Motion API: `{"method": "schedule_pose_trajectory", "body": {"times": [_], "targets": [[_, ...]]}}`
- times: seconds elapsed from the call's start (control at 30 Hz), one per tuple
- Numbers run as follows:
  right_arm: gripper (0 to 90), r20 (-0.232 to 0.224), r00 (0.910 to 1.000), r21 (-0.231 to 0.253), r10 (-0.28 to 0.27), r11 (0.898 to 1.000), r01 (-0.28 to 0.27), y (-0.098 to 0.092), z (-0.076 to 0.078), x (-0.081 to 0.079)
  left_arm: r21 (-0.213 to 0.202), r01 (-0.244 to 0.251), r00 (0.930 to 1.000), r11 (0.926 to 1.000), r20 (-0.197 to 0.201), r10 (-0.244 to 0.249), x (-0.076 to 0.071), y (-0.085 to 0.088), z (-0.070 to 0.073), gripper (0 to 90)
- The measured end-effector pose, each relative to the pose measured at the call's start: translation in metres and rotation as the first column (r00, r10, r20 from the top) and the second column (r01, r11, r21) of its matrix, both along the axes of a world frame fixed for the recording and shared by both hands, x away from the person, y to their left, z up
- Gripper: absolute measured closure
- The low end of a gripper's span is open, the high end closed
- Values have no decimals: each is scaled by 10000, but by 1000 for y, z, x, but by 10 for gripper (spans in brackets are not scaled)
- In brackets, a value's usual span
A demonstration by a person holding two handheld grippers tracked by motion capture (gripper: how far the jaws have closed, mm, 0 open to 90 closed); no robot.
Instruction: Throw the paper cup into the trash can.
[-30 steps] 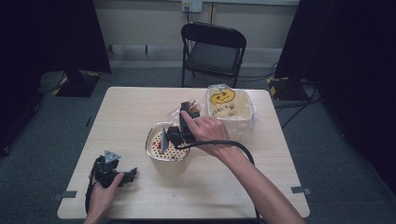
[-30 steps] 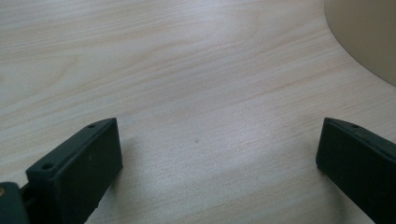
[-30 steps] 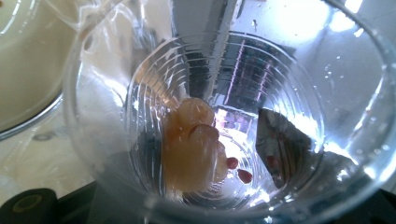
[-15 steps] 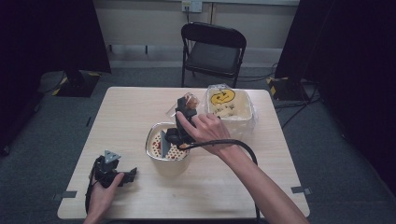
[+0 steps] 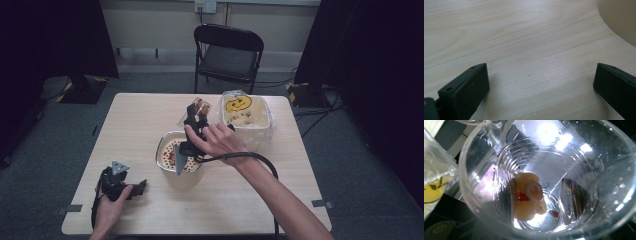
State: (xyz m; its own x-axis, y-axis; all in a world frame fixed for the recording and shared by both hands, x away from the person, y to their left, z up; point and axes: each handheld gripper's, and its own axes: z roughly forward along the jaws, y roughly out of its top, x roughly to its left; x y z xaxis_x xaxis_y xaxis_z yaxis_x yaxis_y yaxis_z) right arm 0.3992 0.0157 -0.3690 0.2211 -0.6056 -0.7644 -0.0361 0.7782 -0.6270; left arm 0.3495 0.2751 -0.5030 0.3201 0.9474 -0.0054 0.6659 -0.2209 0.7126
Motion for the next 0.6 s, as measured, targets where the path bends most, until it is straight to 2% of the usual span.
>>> {"method": "schedule_pose_trajectory", "body": {"times": [0.1,0.13,0.2,0.37,0.53,0.6], "targets": [[485,262,9996,-252,39,9997,-32,1,-1,0,-6,-6,10000,10000,1,6,0,0,0,0],[485,420,9991,-543,-14,9985,37,1,-1,1,-9,-2,10000,10000,4,2,0,0,0,0],[485,283,9996,-504,-72,9987,86,1,-1,1,-1,1,10000,10000,8,-1,0,0,0,0],[486,484,9988,-695,75,9976,-42,-1,-4,1,-6,-3,10000,10000,8,3,0,0,0,0],[487,469,9989,-583,25,9983,2,0,-3,0,-13,-5,10000,10000,3,5,0,0,0,0],[493,478,9986,-507,210,9985,-186,0,-1,-1,-7,0,10000,10000,3,0,0,0,0,0]]}}
